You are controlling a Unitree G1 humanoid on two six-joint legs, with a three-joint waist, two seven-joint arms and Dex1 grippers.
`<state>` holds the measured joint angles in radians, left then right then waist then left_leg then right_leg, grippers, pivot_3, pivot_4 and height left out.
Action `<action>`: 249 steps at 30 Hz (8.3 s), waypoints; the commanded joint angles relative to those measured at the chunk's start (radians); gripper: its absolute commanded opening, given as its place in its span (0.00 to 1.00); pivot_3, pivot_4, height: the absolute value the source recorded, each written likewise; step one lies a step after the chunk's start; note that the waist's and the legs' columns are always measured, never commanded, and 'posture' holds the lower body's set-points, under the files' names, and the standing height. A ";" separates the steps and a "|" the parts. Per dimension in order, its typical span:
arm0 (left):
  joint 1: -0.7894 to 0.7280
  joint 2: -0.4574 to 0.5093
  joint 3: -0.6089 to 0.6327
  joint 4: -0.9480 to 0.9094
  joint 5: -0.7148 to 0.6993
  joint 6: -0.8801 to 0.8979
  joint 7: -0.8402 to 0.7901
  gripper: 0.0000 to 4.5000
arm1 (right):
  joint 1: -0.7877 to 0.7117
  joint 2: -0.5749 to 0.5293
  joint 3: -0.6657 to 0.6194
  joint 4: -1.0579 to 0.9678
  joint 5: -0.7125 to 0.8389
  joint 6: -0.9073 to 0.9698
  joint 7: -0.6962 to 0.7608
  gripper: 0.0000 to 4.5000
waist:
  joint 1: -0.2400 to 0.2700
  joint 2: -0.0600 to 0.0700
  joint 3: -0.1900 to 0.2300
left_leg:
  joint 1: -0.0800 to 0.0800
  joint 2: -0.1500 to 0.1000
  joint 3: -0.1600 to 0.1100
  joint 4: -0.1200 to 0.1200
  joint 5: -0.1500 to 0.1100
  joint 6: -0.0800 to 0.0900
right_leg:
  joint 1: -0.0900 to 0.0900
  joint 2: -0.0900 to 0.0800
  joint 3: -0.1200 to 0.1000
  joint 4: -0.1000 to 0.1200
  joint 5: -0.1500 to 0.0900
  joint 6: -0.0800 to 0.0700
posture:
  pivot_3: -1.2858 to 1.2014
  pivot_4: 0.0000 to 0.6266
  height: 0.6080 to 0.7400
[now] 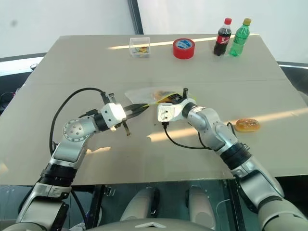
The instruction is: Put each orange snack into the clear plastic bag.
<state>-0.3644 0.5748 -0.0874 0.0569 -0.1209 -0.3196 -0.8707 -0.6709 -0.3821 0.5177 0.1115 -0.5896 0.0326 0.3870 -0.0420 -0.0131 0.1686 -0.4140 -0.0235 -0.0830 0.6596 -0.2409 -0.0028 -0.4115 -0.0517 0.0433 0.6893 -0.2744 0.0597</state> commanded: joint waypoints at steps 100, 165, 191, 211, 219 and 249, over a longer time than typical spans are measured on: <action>-0.078 -0.114 0.043 0.106 0.155 0.101 0.339 0.00 | 0.096 0.307 -0.664 -0.662 0.426 1.377 0.186 0.18 | -0.020 0.004 -0.002 | 0.001 -0.001 0.000 -0.002 -0.001 0.001 | 0.000 -0.001 0.000 0.002 0.000 0.000 | 0.52 0.24 1.00; 0.077 -0.068 0.047 -0.137 0.074 0.096 0.241 0.00 | -0.174 0.642 -0.818 0.029 1.248 1.138 -0.379 0.97 | -0.024 0.004 -0.002 | 0.000 0.000 0.001 -0.008 0.000 0.002 | -0.002 -0.001 0.001 -0.004 0.000 0.000 | 0.52 0.24 1.00; 0.033 -0.065 0.064 -0.079 0.077 0.086 0.241 0.00 | -0.056 -0.165 -0.013 -0.510 0.603 0.346 0.117 0.53 | -0.024 0.003 -0.002 | 0.000 0.000 -0.001 -0.007 0.000 0.001 | 0.001 -0.001 -0.002 -0.008 0.000 0.000 | 0.52 0.24 1.00; 0.075 -0.031 0.070 -0.120 0.091 0.031 0.242 0.00 | -0.178 -0.062 0.035 -0.153 0.260 -0.119 0.262 0.35 | 0.001 0.003 -0.002 | -0.001 0.000 -0.001 -0.007 0.001 -0.001 | 0.000 -0.001 -0.002 -0.009 0.000 0.000 | 0.52 0.24 1.00; 0.079 -0.031 0.070 -0.129 0.091 0.030 0.245 0.00 | -0.177 -0.041 0.015 -0.106 0.218 -0.140 0.279 0.35 | 0.001 0.003 -0.002 | -0.001 0.000 -0.001 -0.007 0.001 -0.001 | 0.001 -0.001 -0.002 -0.009 0.000 0.000 | 0.52 0.24 1.00; 0.092 -0.030 0.071 -0.160 0.086 0.065 0.244 0.00 | -0.152 -0.013 -0.015 -0.107 0.179 -0.151 0.319 0.10 | 0.001 0.003 -0.002 | -0.001 0.000 -0.001 -0.007 0.001 -0.002 | 0.001 -0.001 -0.002 -0.008 0.000 0.000 | 0.52 0.24 1.00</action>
<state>-0.2713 0.5367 -0.0382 -0.0549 -0.0235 -0.2487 -0.6341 -0.8206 -0.3997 0.5331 0.0422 -0.4170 -0.1134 0.7057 -0.0410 -0.0101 0.1667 -0.4147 -0.0237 -0.0842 0.6531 -0.2394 -0.0048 -0.4110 -0.0531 0.0415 0.6811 -0.2742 0.0597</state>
